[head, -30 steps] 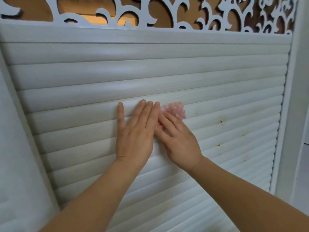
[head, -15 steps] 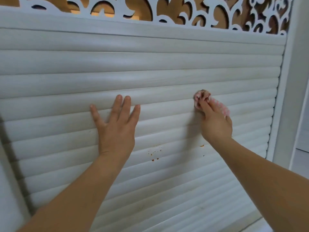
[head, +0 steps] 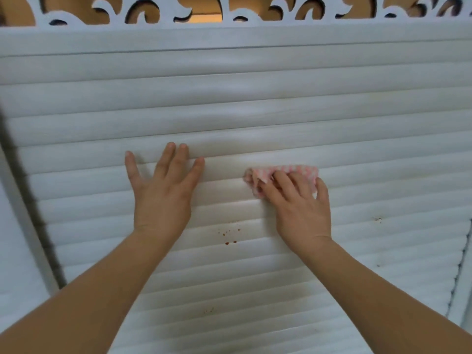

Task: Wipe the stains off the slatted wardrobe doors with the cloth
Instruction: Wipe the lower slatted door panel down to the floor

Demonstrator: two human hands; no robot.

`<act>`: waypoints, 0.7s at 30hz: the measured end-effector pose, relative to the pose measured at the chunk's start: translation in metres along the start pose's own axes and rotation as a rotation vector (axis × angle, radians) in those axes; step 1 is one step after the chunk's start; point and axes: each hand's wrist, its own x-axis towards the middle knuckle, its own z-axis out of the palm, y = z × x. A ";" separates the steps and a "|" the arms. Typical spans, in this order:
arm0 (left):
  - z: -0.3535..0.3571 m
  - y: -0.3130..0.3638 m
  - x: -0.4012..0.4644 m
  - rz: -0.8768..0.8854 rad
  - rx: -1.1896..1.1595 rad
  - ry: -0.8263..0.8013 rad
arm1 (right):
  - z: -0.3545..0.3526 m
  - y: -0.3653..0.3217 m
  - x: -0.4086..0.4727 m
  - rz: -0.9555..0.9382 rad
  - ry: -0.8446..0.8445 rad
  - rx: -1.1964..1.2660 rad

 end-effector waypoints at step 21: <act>-0.003 0.039 0.002 -0.261 0.023 -0.073 | 0.004 0.069 -0.010 -0.032 -0.023 0.059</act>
